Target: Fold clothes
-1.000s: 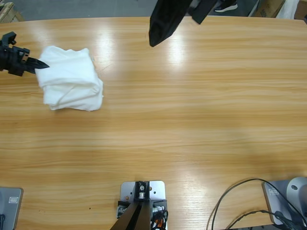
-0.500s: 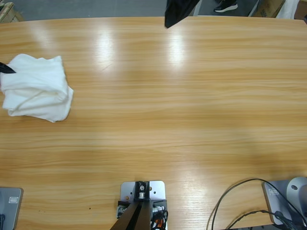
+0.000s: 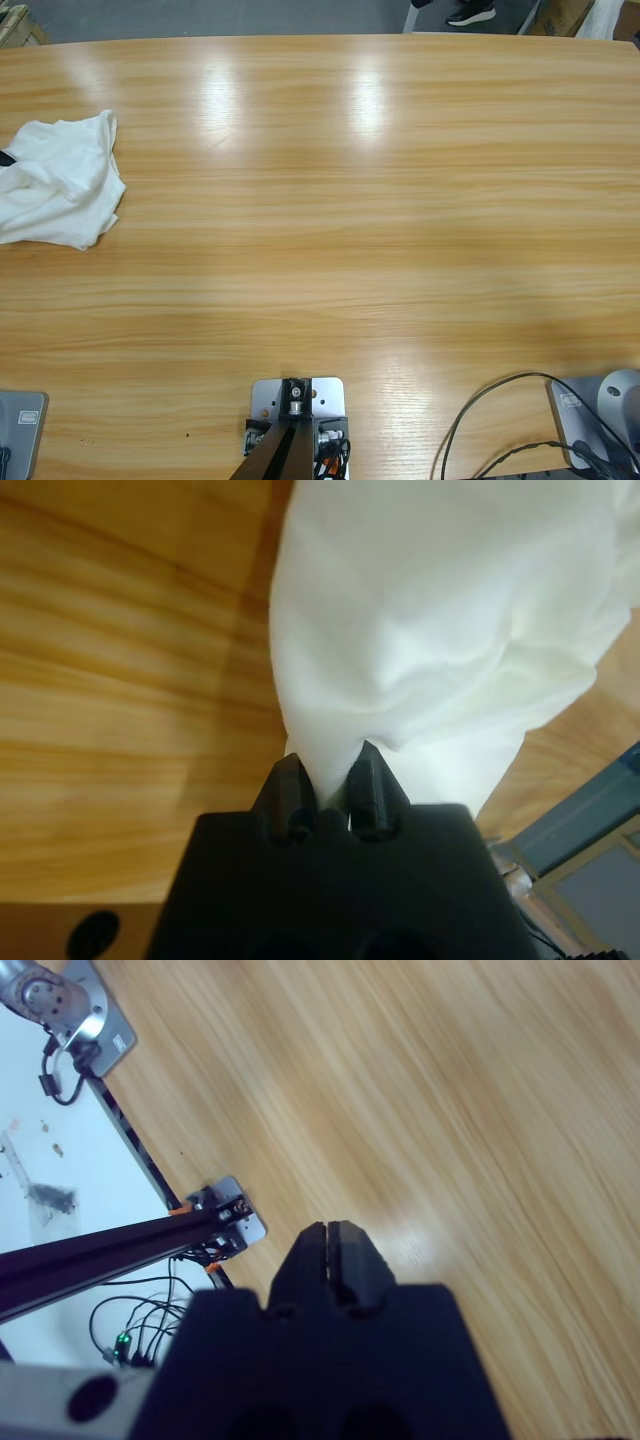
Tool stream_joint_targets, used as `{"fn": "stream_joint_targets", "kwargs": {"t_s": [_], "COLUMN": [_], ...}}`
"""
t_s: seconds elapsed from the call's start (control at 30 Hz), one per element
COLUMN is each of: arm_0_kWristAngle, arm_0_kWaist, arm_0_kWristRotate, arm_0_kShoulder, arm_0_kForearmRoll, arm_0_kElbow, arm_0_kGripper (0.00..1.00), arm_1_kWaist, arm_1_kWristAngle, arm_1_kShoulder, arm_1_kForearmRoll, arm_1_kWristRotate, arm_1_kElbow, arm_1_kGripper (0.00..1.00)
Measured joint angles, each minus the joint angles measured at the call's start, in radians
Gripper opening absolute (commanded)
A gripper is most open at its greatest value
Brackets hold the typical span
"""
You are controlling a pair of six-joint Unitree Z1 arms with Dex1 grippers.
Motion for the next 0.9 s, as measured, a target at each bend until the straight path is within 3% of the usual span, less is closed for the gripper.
{"fn": "stream_joint_targets", "kwargs": {"t_s": [0.1,0.4,0.57,0.6,0.63,0.67,0.7,0.73,0.77,0.8,0.9], "arm_0_kWristAngle": [0.001,0.025,0.058,0.064,0.069,0.071,0.072,0.074,0.078,0.083,0.102], "arm_0_kWaist": [0.024,0.056,0.064,0.065,0.066,0.066,0.067,0.067,0.068,0.068,0.07], "arm_0_kWristRotate": [-0.002,-0.003,-0.003,-0.003,-0.003,-0.004,-0.006,-0.008,-0.01,-0.012,-0.02], "arm_0_kShoulder": [0.025,0.16,0.226,0.236,0.245,0.254,0.264,0.27,0.272,0.272,0.271], "arm_0_kForearmRoll": [0.04,0.274,0.316,0.317,0.319,0.32,0.322,0.323,0.323,0.324,0.327], "arm_0_kElbow": [-0.083,-0.489,-0.555,-0.561,-0.565,-0.567,-0.568,-0.568,-0.568,-0.568,-0.568], "arm_0_kGripper": [0.0,0.0,0.0,0.359,0.874,0.962,0.968,0.968,0.968,0.968,0.968], "arm_1_kWaist": [-0.001,-0.014,-0.025,-0.028,-0.032,-0.037,-0.043,-0.047,-0.049,-0.049,-0.049], "arm_1_kWristAngle": [0.0,0.0,0.0,0.0,0.0,0.0,0.0,0.0,0.0,0.0,0.006], "arm_1_kShoulder": [0.0,-0.003,-0.003,-0.004,-0.004,-0.006,-0.008,-0.01,-0.013,-0.018,-0.041], "arm_1_kForearmRoll": [0.0,0.0,0.0,0.0,0.0,0.0,0.0,0.0,0.0,0.0,0.0], "arm_1_kWristRotate": [-0.007,-0.03,-0.039,-0.04,-0.042,-0.043,-0.044,-0.045,-0.046,-0.046,-0.049], "arm_1_kElbow": [0.014,0.072,0.087,0.088,0.091,0.093,0.097,0.099,0.099,0.099,0.1], "arm_1_kGripper": [0.0,0.0,0.0,0.0,0.0,0.0,0.198,0.472,0.687,0.785,0.876]}}
